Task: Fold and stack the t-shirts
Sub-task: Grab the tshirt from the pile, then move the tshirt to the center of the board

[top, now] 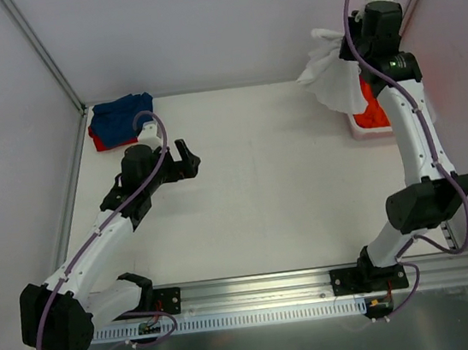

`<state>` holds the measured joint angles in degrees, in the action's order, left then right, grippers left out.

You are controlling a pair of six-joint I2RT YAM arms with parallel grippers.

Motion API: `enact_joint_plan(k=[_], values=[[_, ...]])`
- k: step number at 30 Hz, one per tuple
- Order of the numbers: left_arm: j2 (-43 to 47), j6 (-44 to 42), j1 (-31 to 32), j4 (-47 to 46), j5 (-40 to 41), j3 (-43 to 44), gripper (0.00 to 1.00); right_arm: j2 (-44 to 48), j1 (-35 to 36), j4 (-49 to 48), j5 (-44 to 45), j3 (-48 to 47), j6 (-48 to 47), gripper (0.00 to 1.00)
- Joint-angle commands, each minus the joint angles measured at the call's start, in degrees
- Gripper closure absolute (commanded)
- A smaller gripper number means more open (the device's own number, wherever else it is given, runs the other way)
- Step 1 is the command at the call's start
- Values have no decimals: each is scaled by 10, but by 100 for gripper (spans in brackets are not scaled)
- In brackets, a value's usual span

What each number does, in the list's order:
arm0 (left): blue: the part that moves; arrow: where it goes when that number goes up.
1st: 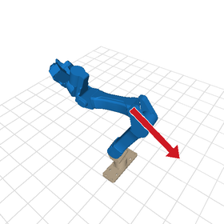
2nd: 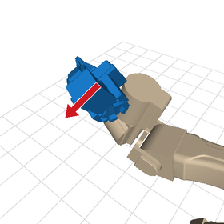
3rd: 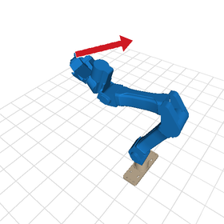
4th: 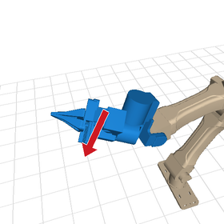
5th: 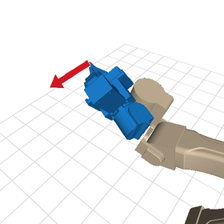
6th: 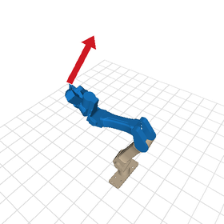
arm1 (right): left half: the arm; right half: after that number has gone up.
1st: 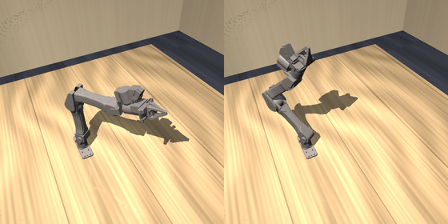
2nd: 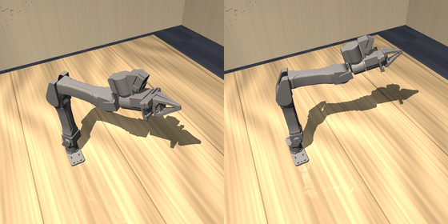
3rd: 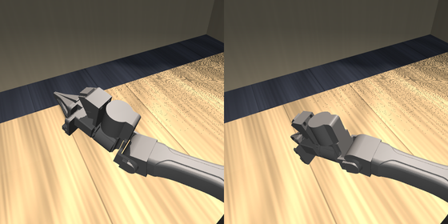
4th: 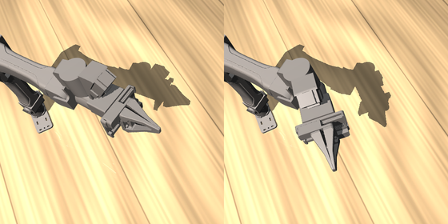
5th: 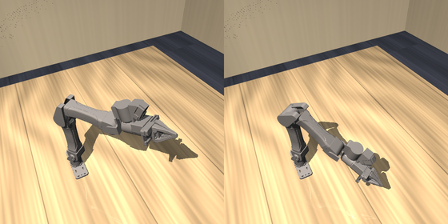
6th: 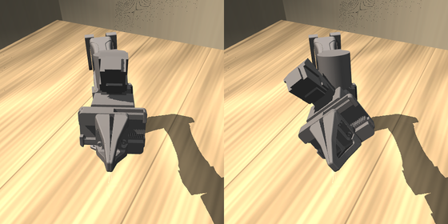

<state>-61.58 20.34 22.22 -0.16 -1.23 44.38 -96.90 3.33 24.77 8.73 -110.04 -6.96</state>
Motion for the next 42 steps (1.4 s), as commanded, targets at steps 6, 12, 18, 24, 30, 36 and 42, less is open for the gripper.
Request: enact_joint_plan(k=[6,12,18,24,30,36,42], values=[[34,8,9,-19,7,-18,1,184,149,19,9,-53,-76,100],[45,12,11,-18,8,-23,1,263,171,7,-71,-55,-14,100],[49,13,12,-17,7,-23,1,281,171,34,-81,-30,6,34],[52,15,13,-14,9,-23,1,265,170,65,-95,-18,5,25],[44,17,15,-14,3,-21,1,256,171,80,-111,17,16,25],[12,51,32,-19,-48,-47,1,247,170,88,-112,39,26,25],[-24,100,117,-55,-52,-118,6,226,170,100,-91,31,23,25]])
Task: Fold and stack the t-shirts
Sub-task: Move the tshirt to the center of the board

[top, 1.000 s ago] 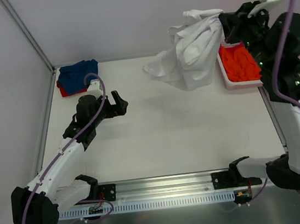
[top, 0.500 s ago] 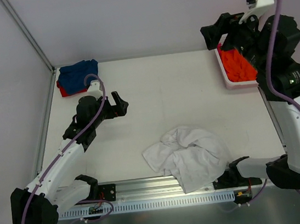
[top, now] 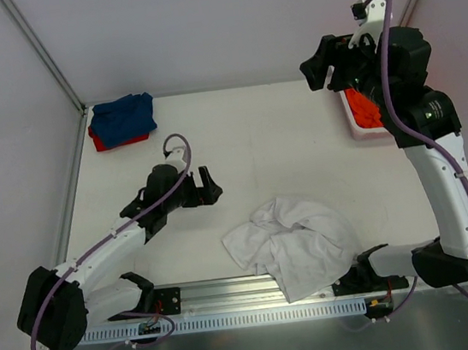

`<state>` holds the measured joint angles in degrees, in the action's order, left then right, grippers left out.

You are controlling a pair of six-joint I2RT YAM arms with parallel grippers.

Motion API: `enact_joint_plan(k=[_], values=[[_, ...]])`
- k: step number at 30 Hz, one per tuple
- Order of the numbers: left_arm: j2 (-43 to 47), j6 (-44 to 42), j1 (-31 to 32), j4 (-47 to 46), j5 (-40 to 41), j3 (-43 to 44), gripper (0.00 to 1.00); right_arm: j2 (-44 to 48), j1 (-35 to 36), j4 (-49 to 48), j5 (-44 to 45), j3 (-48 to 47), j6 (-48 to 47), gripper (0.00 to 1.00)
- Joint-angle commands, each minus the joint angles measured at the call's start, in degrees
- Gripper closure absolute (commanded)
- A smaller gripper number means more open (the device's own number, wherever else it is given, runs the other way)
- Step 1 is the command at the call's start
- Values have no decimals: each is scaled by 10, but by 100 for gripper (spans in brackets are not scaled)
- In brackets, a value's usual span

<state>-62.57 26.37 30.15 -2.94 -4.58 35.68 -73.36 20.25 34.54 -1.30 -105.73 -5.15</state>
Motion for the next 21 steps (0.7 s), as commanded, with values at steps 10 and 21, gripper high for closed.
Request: enact_joint_plan(k=[10,21], values=[[-84,89,172,-89,13,-57,14,-49,-7,12,23,-33,16,25],[-185,40,226,-171,33,7,16,-54,-8,11,1,-18,21,26]])
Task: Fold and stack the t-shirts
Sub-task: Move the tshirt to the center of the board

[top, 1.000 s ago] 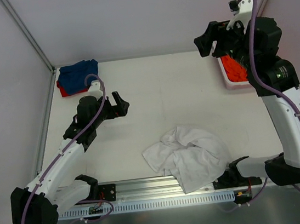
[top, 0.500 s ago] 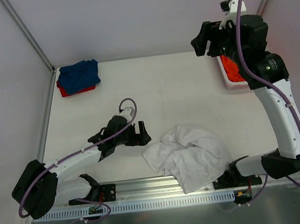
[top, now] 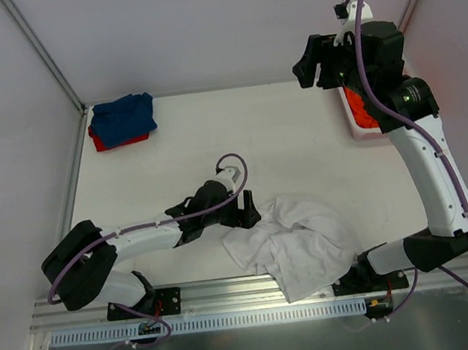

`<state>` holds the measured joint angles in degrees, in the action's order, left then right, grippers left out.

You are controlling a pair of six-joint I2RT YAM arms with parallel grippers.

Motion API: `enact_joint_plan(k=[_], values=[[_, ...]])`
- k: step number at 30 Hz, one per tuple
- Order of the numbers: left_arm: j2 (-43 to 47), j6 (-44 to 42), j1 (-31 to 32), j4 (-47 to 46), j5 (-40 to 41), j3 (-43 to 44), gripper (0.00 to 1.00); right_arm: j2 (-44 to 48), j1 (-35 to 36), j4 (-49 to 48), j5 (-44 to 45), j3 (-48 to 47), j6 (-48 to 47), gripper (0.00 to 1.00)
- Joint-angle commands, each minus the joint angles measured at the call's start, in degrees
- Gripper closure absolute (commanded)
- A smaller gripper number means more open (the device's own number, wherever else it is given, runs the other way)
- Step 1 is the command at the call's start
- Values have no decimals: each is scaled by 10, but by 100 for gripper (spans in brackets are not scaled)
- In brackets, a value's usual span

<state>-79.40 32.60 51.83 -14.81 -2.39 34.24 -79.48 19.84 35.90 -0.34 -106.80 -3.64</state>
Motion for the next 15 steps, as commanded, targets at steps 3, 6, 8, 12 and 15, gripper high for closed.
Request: enact_joint_plan(k=[3,6,8,12,15], values=[[-32,-30,11,-58,5,30,22,9,-4,-2,-10,-2,5,26],[-42,-30,13,-59,-2,36,24,11,-4,-1,-8,2,5,26],[-42,-28,14,-58,-3,34,29,13,-5,-2,-6,3,4,26],[-46,-24,19,-59,-2,29,41,12,-7,-1,-8,5,4,26],[-52,-19,24,-58,-5,30,46,11,-9,-2,-10,7,5,26]])
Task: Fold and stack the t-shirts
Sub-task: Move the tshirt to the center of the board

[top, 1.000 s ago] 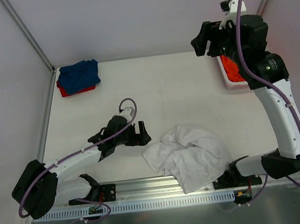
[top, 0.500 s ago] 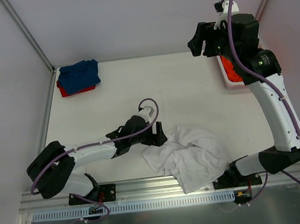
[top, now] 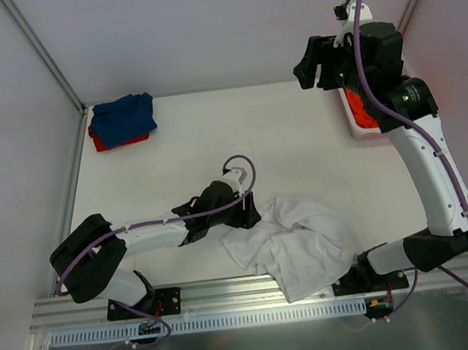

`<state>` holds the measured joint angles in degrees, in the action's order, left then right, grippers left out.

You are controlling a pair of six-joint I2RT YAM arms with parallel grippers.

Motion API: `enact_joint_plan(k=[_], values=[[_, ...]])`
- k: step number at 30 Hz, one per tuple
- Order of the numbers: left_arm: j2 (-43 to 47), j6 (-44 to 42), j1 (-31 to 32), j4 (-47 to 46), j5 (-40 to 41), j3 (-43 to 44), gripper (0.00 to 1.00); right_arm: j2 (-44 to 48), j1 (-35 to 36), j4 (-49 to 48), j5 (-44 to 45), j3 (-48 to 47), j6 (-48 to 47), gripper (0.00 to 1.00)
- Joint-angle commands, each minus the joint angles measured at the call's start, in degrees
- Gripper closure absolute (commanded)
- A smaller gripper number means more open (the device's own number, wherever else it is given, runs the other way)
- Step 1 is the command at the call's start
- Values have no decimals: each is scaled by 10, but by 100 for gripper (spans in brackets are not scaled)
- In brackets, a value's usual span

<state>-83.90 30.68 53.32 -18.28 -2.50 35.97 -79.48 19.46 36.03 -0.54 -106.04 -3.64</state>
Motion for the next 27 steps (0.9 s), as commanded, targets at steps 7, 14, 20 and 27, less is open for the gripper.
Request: enact_joint_plan(k=[7,14,20,27], values=[[-21,7,22,-24,-1,10,47,13,-8,-4,-11,0,7,26],[-46,4,26,-26,2,18,54,19,-9,-5,-14,2,7,26],[-63,-2,26,-27,10,24,56,31,-9,-12,-20,11,8,26],[-71,-14,26,-24,22,38,72,36,-9,-19,-23,26,8,26]])
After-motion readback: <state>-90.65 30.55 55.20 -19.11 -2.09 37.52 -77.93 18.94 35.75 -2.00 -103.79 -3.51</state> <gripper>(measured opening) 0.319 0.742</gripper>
